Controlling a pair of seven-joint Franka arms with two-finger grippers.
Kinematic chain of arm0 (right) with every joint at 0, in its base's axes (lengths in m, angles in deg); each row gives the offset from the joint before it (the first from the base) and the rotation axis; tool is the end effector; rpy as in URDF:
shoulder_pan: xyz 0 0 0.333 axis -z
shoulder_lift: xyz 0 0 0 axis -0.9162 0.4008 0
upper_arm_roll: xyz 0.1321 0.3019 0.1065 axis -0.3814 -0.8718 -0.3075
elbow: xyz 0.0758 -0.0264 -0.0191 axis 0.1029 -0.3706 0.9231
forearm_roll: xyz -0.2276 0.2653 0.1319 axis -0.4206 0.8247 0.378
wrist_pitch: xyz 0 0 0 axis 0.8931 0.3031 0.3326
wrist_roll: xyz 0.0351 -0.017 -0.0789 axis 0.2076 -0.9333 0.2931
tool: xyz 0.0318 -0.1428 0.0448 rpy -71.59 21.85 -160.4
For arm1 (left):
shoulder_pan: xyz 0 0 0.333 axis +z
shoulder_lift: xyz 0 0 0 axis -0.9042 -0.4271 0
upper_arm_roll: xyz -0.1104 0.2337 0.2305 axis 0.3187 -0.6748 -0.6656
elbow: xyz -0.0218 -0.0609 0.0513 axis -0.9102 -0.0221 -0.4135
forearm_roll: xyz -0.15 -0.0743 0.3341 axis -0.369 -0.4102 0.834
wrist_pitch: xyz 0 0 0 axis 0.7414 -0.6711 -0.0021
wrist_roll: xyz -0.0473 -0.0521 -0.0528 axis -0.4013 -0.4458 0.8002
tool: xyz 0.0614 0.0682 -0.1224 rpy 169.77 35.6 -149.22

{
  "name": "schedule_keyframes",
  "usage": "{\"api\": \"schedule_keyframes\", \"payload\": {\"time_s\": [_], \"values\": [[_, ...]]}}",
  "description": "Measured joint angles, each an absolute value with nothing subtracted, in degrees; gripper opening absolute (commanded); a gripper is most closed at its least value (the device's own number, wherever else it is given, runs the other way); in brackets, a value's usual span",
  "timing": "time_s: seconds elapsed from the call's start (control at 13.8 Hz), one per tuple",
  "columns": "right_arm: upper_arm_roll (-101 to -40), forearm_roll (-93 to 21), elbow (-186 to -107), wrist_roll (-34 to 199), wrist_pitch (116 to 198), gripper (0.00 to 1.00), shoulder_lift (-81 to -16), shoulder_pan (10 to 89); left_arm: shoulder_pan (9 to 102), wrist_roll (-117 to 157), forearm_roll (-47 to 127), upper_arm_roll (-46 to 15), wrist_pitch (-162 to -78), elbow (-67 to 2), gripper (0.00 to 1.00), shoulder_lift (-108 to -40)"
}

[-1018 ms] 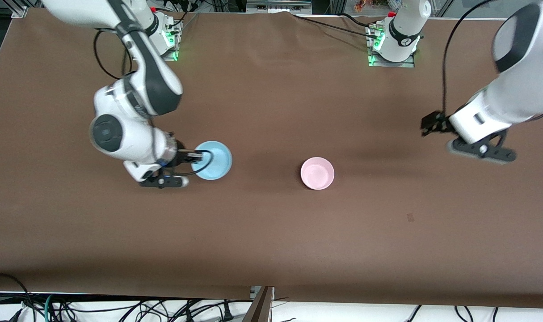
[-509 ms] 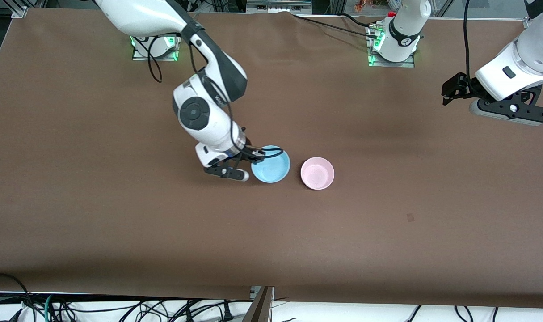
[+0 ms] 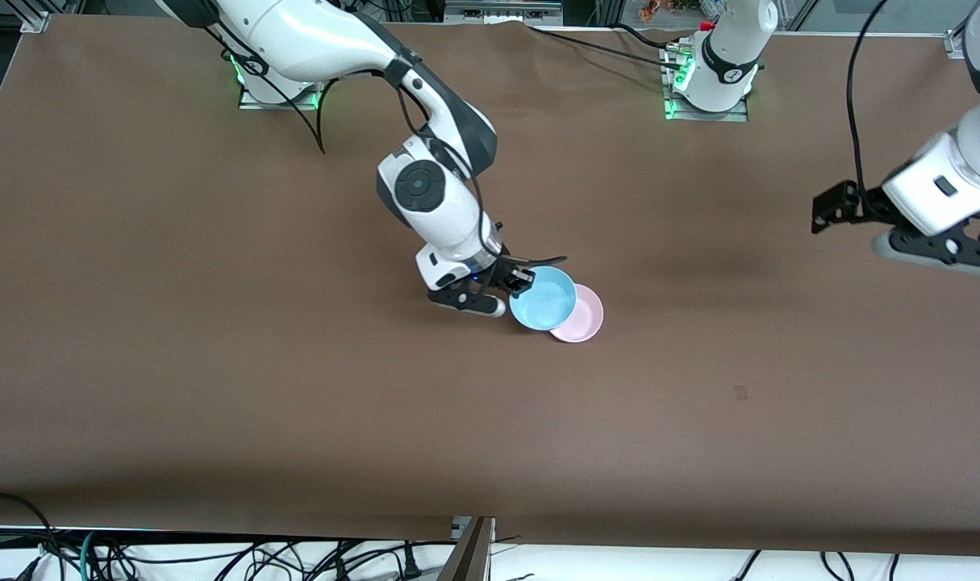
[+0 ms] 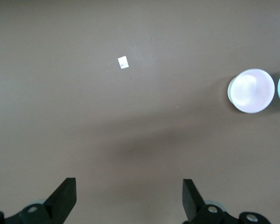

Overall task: Stack pink and blue bowls on white bowl
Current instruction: 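Carry the blue bowl over the pink bowl with the right gripper, then lower the blue bowl into the pink bowl and open the right gripper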

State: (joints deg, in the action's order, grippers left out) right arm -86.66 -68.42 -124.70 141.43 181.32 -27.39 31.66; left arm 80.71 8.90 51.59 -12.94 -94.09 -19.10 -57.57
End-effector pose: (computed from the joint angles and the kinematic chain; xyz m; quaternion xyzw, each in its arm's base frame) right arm 0.5749 0.5364 0.2878 -0.9733 0.1374 -0.0317 0.1813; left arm 0.5814 -0.0250 0.5575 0.9960 -0.0831 -0.0327 0.0040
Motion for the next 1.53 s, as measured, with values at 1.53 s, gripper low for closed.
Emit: {"api": "schedule_keyframes", "payload": {"time_s": [1.53], "values": [[-84.75,-69.59,-116.35,144.09,186.75,0.0,-17.4,25.71,64.82,9.67,51.1,-30.77,-99.76,-31.77,1.0,-45.07]]}}
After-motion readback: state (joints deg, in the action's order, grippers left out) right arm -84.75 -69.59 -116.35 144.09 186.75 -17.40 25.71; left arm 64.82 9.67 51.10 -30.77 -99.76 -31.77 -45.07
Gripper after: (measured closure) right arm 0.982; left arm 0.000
